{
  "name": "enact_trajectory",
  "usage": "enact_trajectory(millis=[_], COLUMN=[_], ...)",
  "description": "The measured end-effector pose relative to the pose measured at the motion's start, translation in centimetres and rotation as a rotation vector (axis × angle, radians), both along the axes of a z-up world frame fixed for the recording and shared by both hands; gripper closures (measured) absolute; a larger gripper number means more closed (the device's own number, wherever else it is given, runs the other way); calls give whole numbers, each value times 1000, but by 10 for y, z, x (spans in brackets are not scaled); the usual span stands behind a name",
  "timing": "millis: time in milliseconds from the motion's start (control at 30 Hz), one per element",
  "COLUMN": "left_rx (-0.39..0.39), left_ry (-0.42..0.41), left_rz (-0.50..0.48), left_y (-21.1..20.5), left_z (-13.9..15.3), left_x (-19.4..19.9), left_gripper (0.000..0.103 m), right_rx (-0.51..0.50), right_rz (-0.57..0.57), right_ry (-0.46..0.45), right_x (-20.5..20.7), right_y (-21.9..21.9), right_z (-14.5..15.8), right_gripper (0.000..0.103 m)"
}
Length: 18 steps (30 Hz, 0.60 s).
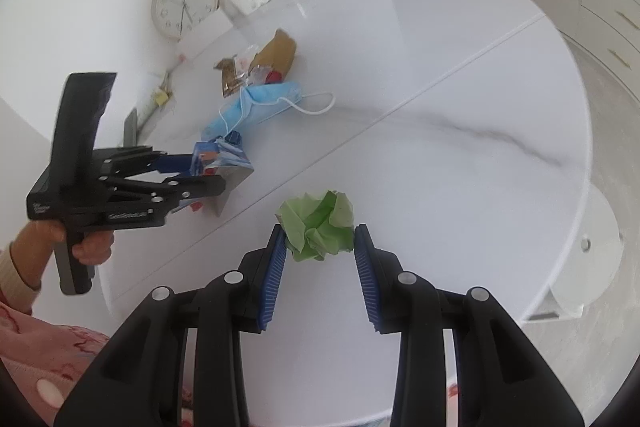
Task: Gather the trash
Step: 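Grasp the green crumpled paper with the right gripper while the left grasps the blue bird-print box, then carry both items to the bin and open the right gripper to drop the green paper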
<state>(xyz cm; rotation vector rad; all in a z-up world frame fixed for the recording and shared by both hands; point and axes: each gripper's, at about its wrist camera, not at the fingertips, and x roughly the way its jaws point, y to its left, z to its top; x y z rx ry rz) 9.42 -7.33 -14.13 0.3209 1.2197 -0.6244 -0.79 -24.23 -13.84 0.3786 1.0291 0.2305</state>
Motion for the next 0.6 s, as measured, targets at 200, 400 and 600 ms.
enact_trajectory(millis=[200,400,600], left_rx=[-108,-158,-128], left_ry=[11,71,77], left_rz=[-140,-301,-400], left_y=[-38,-90,-126], left_z=[31,30,25], left_x=[-69,-135,-176], left_gripper=[53,53,53], right_rx=[-52,-113,-135], right_rz=[-146,-284,-328], right_ry=[32,140,204], right_x=[-88,-175,-215], right_y=[-31,-67,-84], right_z=[16,-8,-49], right_gripper=[66,65,64])
